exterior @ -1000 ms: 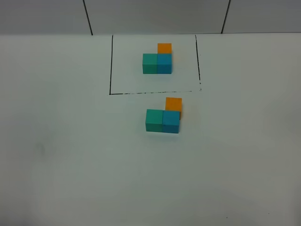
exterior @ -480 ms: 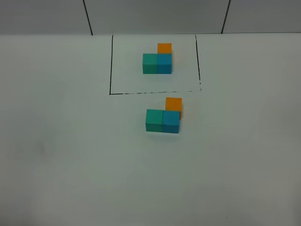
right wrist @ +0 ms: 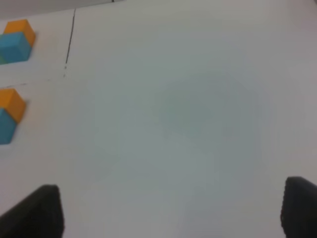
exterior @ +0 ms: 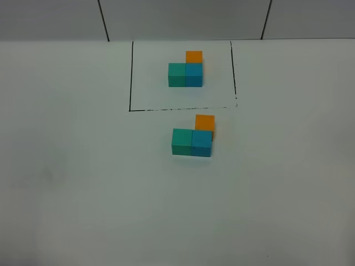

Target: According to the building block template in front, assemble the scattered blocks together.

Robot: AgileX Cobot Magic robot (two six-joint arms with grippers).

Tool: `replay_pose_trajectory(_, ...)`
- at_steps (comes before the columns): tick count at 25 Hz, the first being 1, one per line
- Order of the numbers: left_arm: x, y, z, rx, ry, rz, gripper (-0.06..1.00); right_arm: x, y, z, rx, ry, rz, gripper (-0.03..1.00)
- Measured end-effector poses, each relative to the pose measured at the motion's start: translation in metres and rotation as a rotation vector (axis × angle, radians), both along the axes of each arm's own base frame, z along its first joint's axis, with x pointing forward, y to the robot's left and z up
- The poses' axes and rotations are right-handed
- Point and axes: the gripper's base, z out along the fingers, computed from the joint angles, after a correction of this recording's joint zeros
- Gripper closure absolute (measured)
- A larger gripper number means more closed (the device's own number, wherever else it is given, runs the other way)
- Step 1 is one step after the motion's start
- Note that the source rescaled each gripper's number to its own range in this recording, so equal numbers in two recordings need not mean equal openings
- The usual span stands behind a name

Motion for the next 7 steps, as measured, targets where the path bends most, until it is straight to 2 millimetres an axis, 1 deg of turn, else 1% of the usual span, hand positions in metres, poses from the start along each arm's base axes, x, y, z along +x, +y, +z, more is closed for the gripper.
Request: replay_pose_trajectory(7,0.0,0.0,0.0,0.0,0.0,0.0,0.21,0.0,0.0,0.0,0.0,0.0,0.0,0.2)
